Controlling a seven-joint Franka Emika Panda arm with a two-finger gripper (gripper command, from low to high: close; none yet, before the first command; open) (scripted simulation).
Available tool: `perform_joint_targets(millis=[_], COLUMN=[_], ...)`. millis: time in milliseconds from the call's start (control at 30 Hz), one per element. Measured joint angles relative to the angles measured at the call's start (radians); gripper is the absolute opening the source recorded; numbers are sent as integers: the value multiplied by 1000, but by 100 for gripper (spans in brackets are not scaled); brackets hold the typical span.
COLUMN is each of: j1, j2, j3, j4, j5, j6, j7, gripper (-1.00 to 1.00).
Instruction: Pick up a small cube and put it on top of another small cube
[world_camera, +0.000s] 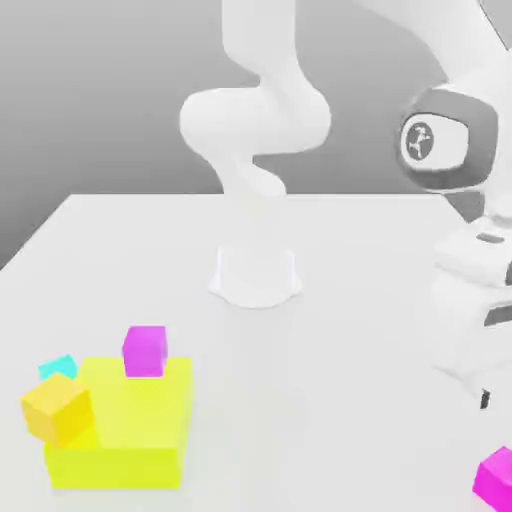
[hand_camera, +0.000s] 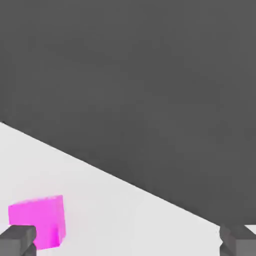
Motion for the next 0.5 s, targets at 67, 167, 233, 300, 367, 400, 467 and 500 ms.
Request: perform_joint_targets(millis=[67, 167, 233, 300, 367, 400, 467, 500], j1=[22, 56, 82, 104, 104, 104, 103, 108], j2=[70, 176, 249, 305, 305, 305, 305, 315], j3=[10, 8, -20, -46, -46, -46, -46, -51], j4=[6, 19, 36, 49, 49, 49, 49, 52], j5=[-6, -24, -53, -77, -77, -77, -77, -81], j6=[19, 62, 112, 152, 153, 153, 153, 160], j7=[3, 14, 34, 51, 51, 51, 51, 54], gripper=[0, 0, 0, -100, -100, -100, -100, -100])
